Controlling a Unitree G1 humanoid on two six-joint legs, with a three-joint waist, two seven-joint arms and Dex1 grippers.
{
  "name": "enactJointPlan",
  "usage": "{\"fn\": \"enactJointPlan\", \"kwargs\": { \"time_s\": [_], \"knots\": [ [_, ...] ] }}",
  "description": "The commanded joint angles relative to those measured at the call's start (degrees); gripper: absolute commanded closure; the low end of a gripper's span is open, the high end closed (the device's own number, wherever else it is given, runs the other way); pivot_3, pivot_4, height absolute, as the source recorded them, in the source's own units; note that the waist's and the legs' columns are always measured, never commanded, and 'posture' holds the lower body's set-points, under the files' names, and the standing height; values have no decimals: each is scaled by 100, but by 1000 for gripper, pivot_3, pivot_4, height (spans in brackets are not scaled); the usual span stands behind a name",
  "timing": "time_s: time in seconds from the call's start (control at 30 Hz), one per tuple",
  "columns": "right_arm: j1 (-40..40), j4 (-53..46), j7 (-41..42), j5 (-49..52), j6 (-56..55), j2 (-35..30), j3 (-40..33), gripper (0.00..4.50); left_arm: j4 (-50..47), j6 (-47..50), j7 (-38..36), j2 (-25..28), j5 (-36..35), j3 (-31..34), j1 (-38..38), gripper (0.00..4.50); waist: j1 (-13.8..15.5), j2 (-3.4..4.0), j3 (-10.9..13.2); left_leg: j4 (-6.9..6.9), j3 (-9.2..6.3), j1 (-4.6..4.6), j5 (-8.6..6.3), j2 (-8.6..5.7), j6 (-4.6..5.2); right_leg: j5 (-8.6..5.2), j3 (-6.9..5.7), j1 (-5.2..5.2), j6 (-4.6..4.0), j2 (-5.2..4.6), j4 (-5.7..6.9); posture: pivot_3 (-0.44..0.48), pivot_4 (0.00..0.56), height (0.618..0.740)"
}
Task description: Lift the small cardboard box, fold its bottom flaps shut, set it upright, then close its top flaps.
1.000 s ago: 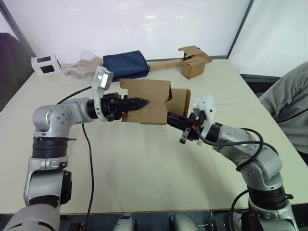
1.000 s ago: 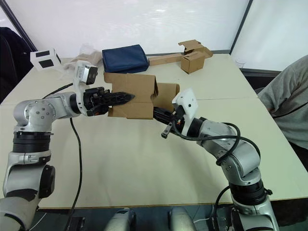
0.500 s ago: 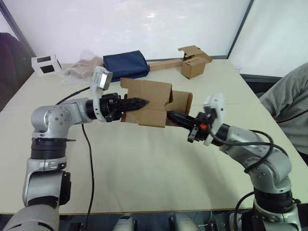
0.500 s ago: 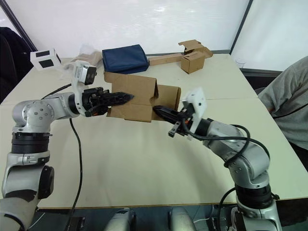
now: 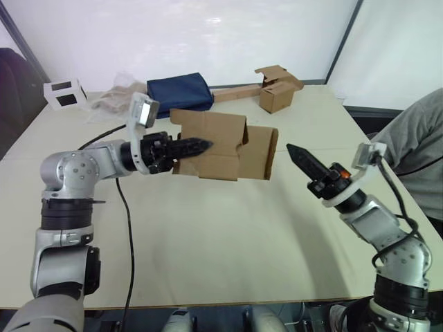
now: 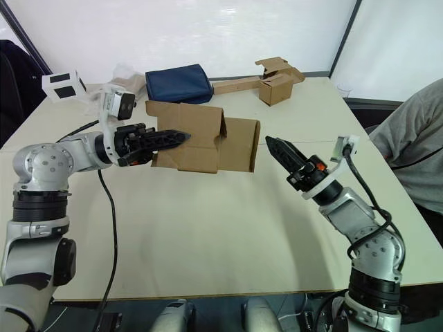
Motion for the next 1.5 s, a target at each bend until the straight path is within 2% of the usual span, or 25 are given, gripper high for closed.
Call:
{"fn": "enactJointPlan", "kwargs": {
  "time_s": [0.03,0.23,0.47,0.73,0.83,0.93,1.03,1.2,1.37,1.5],
  "knots": [
    [-78,17,-50,376,-113,372,196,9,-119,9,66,-27,-165,157,-196,4500,-3,3,1,0,0,0,0,0,0,0,0,0,0,0,0,0,150,740],
    [-219,-459,-404,728,-204,715,521,9,-68,-82,124,-90,-114,114,-206,4500,0,3,1,-1,0,0,1,0,-1,0,0,-2,0,-1,0,0,150,740],
    [-133,-1050,-917,1332,-355,631,620,9,141,-219,86,-115,39,64,-236,4500,1,3,1,-1,-1,-1,1,0,-2,0,0,-2,0,-2,0,0,150,740],
    [66,-1232,-1043,1272,-490,518,889,9,263,-262,70,-160,64,61,-332,4500,2,3,1,0,0,-1,1,0,-1,0,0,-2,0,-2,0,0,150,740],
    [110,-1239,-1027,1166,-546,474,1005,731,281,-261,64,-167,65,63,-358,4500,0,3,1,0,0,-1,1,0,-1,0,0,-2,0,-1,0,0,150,740],
    [131,-1236,-1017,1082,-599,429,1084,1911,283,-263,54,-167,76,58,-368,4500,-1,3,1,0,0,-1,1,0,-1,0,0,-2,0,-1,0,0,150,740],
    [131,-1251,-1021,953,-627,385,1179,2899,272,-259,45,-164,80,51,-366,4500,-1,3,1,-1,0,-1,1,0,-1,0,0,-2,0,-1,0,0,150,740],
    [137,-1257,-1033,805,-699,359,1265,2899,256,-247,48,-169,80,53,-357,4500,3,3,1,-1,0,-1,1,0,-1,0,0,-2,0,0,-1,0,150,740],
    [152,-1278,-1026,731,-726,315,1319,4301,227,-233,55,-172,71,62,-334,4500,1,3,1,0,0,-1,1,0,-1,0,0,-2,0,-1,0,0,150,740],
    [154,-1278,-1027,657,-768,266,1343,4301,202,-223,75,-180,54,78,-315,4500,1,3,1,0,0,-1,1,0,-1,0,0,-2,0,0,0,0,150,740]
  ]
}}
